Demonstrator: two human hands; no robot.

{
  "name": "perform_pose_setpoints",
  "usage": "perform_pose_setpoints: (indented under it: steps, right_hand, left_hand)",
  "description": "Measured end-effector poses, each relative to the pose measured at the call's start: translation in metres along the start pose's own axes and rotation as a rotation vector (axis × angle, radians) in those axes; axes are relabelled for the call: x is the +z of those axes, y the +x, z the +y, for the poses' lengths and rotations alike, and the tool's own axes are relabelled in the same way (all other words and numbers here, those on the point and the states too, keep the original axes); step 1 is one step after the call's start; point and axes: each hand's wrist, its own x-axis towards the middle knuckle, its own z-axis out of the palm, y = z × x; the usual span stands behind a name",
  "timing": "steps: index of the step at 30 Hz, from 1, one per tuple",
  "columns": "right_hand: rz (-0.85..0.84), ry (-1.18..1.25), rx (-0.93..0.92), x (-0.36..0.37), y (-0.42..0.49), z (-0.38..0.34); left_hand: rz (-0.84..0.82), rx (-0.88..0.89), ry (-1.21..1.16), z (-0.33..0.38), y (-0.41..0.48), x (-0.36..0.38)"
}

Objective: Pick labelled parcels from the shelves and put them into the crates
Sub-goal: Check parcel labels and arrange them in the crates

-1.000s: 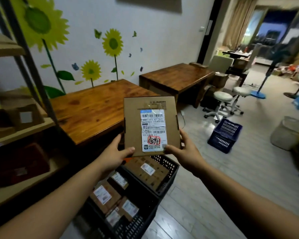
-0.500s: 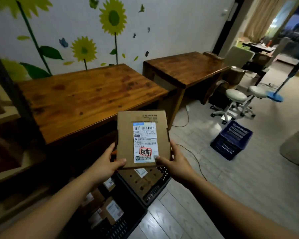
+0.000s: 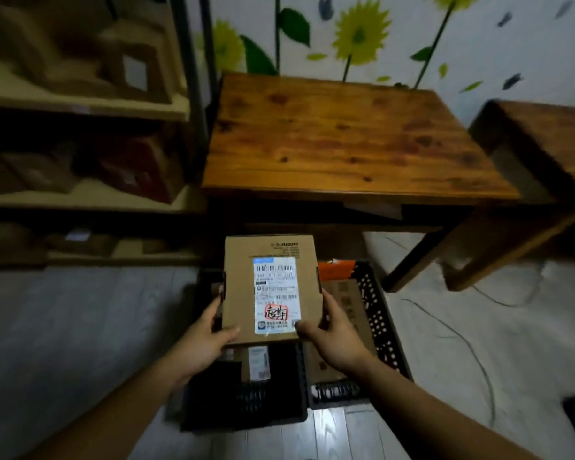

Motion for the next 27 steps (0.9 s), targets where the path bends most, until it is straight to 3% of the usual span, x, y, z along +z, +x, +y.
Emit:
perform_pose_setpoints:
  steps: [6, 15, 22, 27]
  right_hand:
    - [-0.053, -0.103, 0.063, 0.052, 0.061, 0.114]
    - [-0.135, -0.502, 0.067, 0.156, 0.156, 0.304]
    - [-0.247, -0.695, 0.103, 0.192, 0.188, 0.384]
    - [-0.305, -0.74, 0.145, 0.194, 0.179, 0.382]
  left_hand:
    - [0.087, -0.037, 0.075, -0.117, 0.076, 0.014]
    - [0.113, -0.124, 0.331, -0.324, 0.219, 0.024]
    - [0.061, -0.106, 0.543, -0.398, 0.281, 0.033]
    - [0.084, -0.087, 0.601, -0.418, 0.282, 0.028]
